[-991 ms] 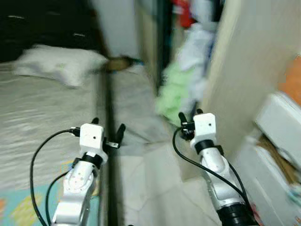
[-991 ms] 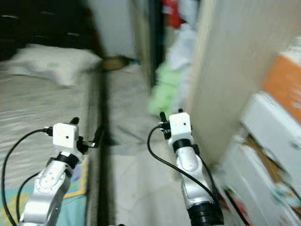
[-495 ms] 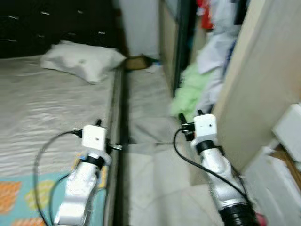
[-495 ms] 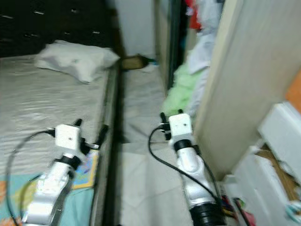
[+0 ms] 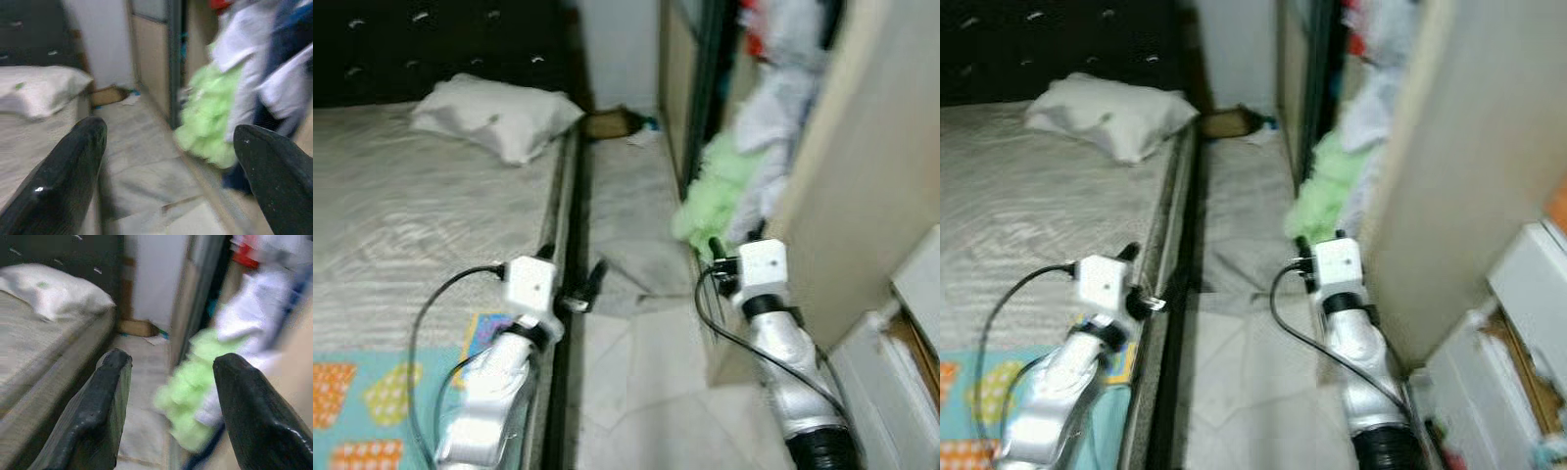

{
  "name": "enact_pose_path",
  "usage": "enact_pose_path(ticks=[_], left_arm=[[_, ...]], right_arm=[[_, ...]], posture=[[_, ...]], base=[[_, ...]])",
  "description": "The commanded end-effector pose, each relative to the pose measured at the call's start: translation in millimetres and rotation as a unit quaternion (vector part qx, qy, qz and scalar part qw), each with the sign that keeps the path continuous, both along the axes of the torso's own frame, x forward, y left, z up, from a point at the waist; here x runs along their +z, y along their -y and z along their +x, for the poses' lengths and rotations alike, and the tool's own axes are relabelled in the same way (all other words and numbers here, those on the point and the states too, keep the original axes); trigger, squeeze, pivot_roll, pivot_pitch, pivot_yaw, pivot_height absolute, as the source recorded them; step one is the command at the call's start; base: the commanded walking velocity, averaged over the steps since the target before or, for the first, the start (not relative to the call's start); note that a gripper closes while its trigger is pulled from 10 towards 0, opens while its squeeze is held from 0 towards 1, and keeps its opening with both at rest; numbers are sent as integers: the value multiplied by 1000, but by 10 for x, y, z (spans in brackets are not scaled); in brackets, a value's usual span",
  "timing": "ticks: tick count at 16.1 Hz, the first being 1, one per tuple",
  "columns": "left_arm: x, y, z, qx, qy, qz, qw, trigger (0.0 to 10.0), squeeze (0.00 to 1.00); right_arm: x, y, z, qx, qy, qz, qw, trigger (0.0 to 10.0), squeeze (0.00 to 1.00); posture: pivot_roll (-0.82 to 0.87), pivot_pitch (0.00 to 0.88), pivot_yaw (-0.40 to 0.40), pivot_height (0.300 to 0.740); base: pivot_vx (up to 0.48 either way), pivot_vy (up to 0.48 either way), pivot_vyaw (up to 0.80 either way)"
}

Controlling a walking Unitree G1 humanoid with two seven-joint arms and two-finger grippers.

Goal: Clean up the room

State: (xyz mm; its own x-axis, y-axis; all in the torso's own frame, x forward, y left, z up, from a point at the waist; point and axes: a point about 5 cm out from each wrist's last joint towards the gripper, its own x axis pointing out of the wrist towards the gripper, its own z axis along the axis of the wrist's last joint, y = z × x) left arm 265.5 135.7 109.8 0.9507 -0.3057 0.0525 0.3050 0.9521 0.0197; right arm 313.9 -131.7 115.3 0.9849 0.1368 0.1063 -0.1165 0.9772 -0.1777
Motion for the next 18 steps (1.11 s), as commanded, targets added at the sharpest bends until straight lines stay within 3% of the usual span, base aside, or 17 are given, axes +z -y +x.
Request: enact_pose_path(ticks=[1, 7, 18], left_arm=[[30, 0, 14, -1, 6, -2, 1000, 10000, 0], [36, 11, 13, -4, 7, -7, 1000, 10000, 0], [13, 25, 20, 3, 0, -4, 1000, 10000, 0]], right_arm=[[-6, -12, -13, 4, 0, 0, 1000, 10000, 0], [-7, -9, -11, 4, 0, -1, 1000, 10000, 0], [-15, 16, -4, -4, -5, 9, 1000, 10000, 0]], posture=[[-35, 70, 27, 740], [-37, 79, 25, 740], [-37, 73, 25, 740]], base=[[0, 0, 0], [169, 0, 0], [0, 0, -127]])
